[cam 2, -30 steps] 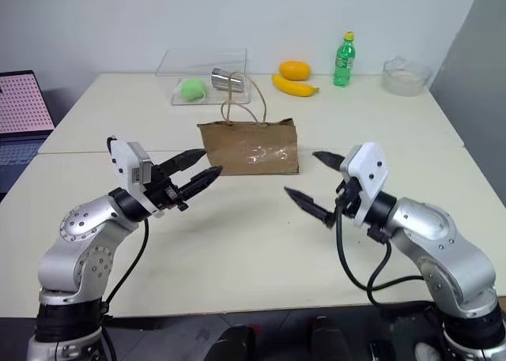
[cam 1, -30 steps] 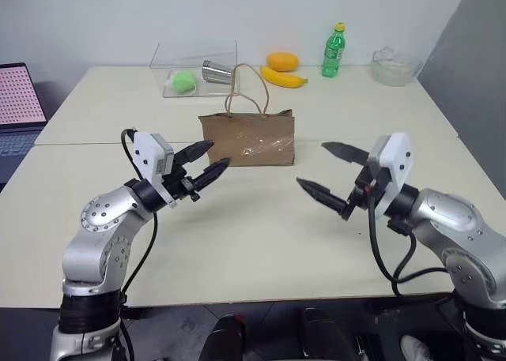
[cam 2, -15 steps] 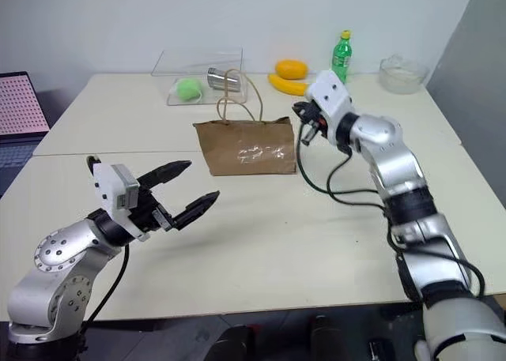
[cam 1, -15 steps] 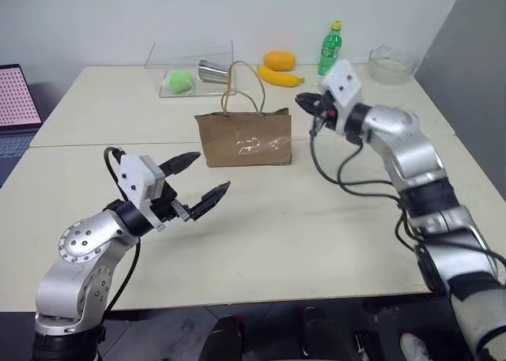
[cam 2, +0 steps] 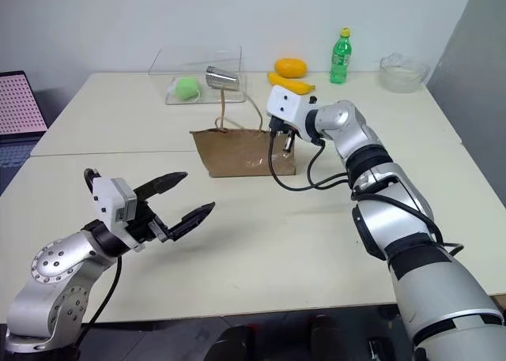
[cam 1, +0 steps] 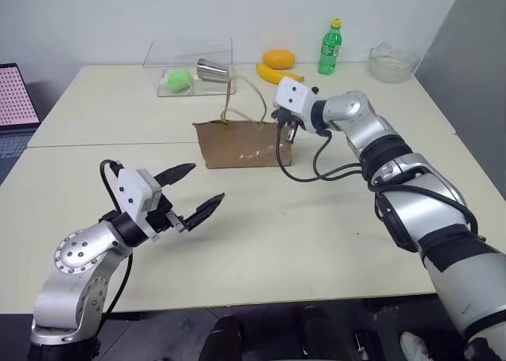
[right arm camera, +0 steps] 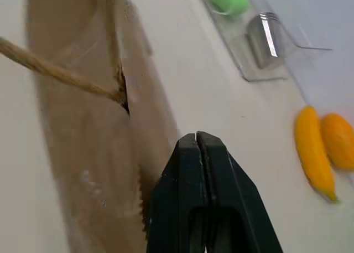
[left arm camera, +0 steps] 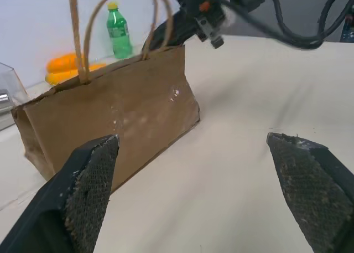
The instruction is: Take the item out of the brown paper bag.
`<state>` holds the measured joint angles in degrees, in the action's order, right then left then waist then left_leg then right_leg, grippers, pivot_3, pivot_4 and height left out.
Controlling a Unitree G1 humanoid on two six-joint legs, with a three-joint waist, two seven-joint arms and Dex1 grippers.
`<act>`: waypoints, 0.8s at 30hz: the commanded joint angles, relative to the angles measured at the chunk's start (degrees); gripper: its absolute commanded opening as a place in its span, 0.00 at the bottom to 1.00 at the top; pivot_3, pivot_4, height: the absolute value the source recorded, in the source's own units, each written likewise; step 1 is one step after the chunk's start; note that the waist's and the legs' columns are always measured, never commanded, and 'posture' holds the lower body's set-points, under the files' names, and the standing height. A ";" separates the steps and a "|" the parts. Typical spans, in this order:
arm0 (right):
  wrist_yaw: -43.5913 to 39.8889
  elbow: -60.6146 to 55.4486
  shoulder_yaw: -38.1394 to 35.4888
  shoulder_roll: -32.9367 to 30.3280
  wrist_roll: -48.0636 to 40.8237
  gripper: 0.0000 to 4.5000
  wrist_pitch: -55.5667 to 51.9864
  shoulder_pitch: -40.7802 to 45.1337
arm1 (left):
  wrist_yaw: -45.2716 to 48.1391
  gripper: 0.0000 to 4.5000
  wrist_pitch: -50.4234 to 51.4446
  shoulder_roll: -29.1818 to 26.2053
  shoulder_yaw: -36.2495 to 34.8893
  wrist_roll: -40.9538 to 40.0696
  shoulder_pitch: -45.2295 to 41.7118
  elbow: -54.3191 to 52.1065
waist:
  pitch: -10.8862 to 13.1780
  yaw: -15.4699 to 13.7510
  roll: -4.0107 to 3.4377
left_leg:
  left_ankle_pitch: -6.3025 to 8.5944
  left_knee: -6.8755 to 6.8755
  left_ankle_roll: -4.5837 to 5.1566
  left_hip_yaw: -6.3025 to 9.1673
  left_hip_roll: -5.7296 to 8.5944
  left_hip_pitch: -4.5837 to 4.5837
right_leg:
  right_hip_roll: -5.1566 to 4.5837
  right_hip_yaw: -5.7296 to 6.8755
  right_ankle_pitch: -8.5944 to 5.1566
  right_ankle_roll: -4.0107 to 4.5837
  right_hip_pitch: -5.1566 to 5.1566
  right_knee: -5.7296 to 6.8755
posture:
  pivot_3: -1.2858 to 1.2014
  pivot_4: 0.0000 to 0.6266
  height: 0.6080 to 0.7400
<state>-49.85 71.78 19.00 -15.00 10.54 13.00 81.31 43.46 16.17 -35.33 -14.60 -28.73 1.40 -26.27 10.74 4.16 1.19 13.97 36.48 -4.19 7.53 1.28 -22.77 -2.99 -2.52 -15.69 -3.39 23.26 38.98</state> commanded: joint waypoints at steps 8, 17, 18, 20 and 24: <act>-17.66 -25.47 -1.13 -5.00 -4.12 0.01 -2.47 -15.98 | 7.49 1.00 -0.54 -7.21 -9.48 -2.52 12.67 -5.35 | 0.02 0.24 -0.04 | 0.00 -0.02 0.00 0.01 -0.02 0.01 | -0.01 -0.01 0.00 0.00 -0.01 0.01 | 0.52 0.24 1.00; -14.62 -56.16 -5.33 -6.41 -10.02 0.08 -17.44 -30.08 | 12.25 1.00 -5.07 -10.40 -8.98 1.40 11.97 -1.25 | 0.05 -0.21 -0.08 | 0.00 0.01 0.00 0.06 -0.02 0.03 | 0.00 0.05 0.00 0.00 -0.06 0.06 | 0.52 0.24 1.00; -14.75 -61.06 -6.04 -7.17 -11.44 0.14 -20.79 -32.03 | 13.06 1.00 -6.60 -10.60 -7.20 2.65 10.16 -0.11 | 0.05 -0.54 -0.08 | -0.01 0.03 -0.01 0.09 -0.02 0.02 | 0.00 0.09 0.00 0.00 -0.07 0.07 | 0.52 0.24 1.00; -14.22 -70.57 -7.41 -8.79 -13.92 0.29 -27.46 -36.31 | 14.26 1.00 -9.59 -10.62 -3.99 4.81 6.39 2.61 | 0.04 -0.90 -0.07 | 0.00 0.02 -0.01 0.08 -0.01 0.02 | 0.00 0.08 0.00 0.00 -0.07 0.03 | 0.52 0.24 1.00; -12.22 -88.91 -10.37 -13.17 -19.38 0.61 -40.25 -46.58 | 17.37 1.00 -18.75 -10.02 3.18 10.57 -1.77 11.29 | 0.02 -1.90 -0.04 | 0.00 0.00 -0.01 0.13 0.01 -0.02 | -0.02 0.14 0.00 0.00 -0.09 -0.02 | 0.52 0.24 1.00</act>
<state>-63.10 -9.04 11.35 -26.66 -5.60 -22.25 36.93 59.11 2.47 -45.28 -13.75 -20.74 1.76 -17.40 10.76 2.27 1.15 13.97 36.49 -4.20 7.63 1.28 -22.79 -3.01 -2.40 -15.69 -3.39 23.18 38.96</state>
